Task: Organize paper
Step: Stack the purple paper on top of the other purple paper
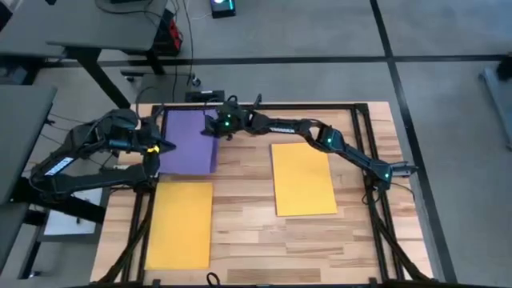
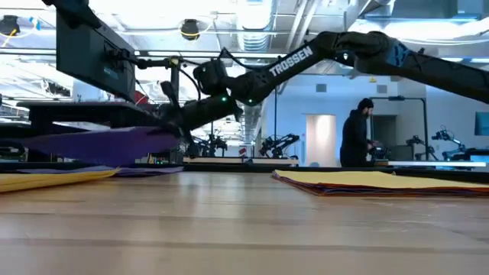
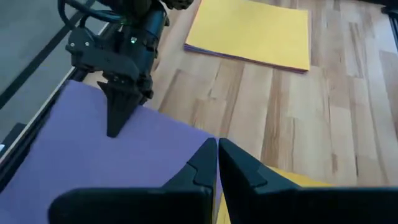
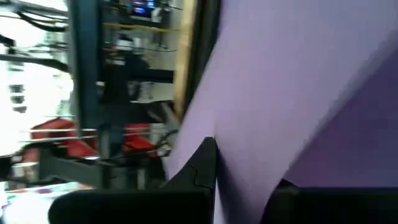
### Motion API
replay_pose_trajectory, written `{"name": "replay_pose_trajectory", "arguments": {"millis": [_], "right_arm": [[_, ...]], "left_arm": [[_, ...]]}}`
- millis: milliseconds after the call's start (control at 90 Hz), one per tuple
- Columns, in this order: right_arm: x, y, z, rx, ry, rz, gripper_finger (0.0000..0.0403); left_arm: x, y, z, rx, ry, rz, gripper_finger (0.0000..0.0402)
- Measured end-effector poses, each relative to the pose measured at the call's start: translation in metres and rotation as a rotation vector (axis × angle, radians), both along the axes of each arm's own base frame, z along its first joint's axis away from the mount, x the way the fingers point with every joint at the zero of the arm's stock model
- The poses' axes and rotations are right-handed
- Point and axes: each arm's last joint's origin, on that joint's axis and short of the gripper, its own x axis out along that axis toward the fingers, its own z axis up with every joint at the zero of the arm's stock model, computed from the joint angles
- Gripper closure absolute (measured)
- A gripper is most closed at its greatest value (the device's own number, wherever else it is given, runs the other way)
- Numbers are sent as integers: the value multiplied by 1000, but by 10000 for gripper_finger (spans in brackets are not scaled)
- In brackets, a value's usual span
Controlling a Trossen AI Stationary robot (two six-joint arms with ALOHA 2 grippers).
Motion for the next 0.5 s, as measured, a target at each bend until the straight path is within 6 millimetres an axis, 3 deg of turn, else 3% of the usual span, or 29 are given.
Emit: {"name": "replay_pose_trajectory", "arguments": {"millis": [322, 500], "right_arm": [[-4, -16, 10, -145, -45, 43, 403], [-7, -24, 10, -138, -40, 27, 403]], "left_arm": [[-2, -1, -2, -4, 30, -7, 402], [-3, -1, -4, -27, 51, 2, 402]]}}
